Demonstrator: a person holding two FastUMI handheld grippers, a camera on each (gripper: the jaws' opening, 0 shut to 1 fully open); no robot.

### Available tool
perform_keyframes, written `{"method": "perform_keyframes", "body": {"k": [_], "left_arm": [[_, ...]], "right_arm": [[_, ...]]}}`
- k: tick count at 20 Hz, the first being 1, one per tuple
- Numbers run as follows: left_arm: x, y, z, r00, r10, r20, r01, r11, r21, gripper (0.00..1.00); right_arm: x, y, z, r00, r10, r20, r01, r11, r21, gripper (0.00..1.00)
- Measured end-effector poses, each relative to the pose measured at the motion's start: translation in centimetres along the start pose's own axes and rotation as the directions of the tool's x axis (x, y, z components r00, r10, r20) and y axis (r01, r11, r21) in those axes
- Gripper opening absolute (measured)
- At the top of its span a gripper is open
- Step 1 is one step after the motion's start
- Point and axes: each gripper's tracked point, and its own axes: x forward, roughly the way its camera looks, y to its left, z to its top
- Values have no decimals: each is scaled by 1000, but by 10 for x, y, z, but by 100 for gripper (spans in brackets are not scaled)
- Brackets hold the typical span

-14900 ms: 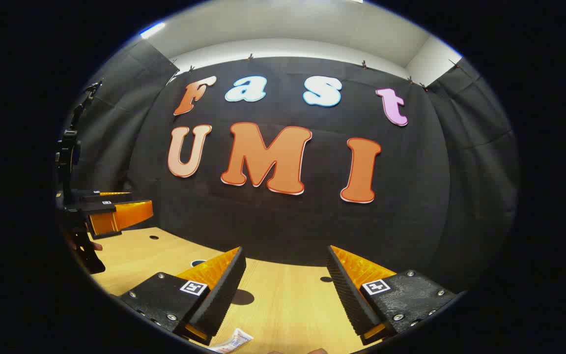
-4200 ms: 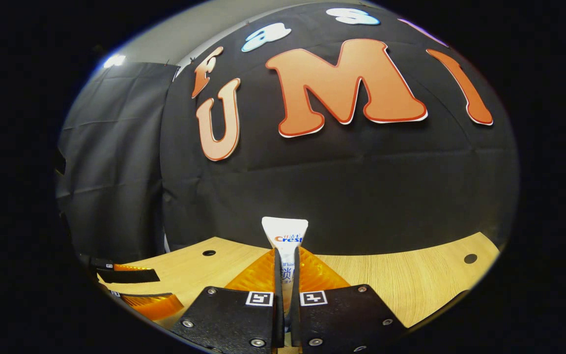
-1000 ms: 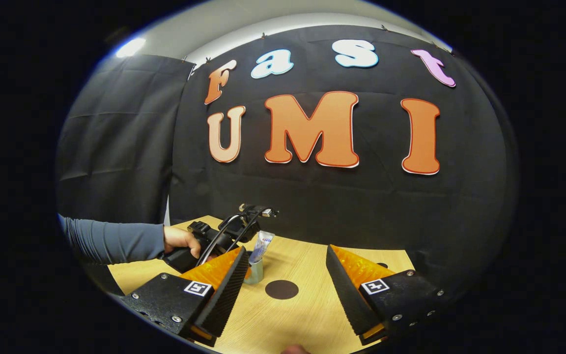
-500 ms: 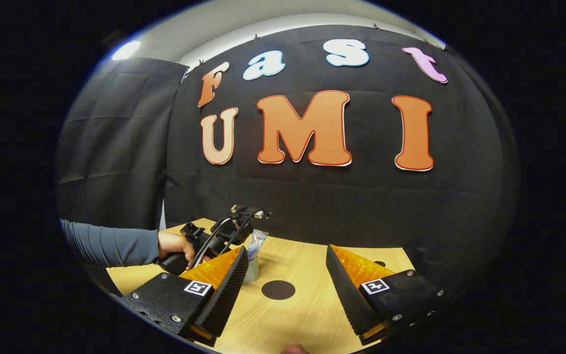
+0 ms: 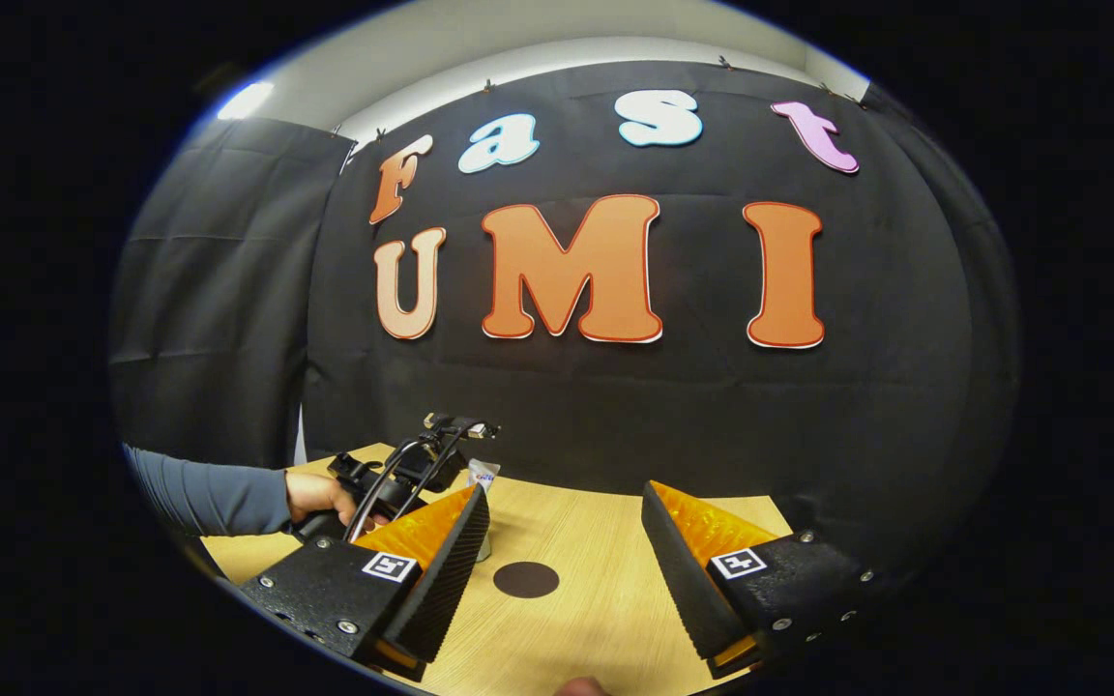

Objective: Put the toothbrush and toothpaste on the desktop into the cup, then pick up the cup and place it on the coaster on the desktop.

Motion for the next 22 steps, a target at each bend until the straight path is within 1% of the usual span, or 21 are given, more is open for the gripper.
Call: {"method": "perform_keyframes", "body": {"k": [8,9,10,16,22], "left_arm": [[-4,-1,12,998,-45,54,42,997,61,22],[-4,-2,10,997,-52,57,47,996,74,22],[-3,-3,8,996,-61,57,56,995,84,22],[-3,-6,8,994,-103,42,97,987,128,22],[-2,-6,5,994,-109,16,105,985,137,22]], "right_arm": [[-8,-11,-2,1000,-26,12,26,1000,3,95],[-9,-13,-3,999,-32,15,32,999,2,100],[-11,-15,-3,999,-36,17,37,999,-4,95],[-24,-28,-8,998,-65,19,65,998,-14,95],[-32,-34,-17,997,-80,8,80,997,-20,95]]}}
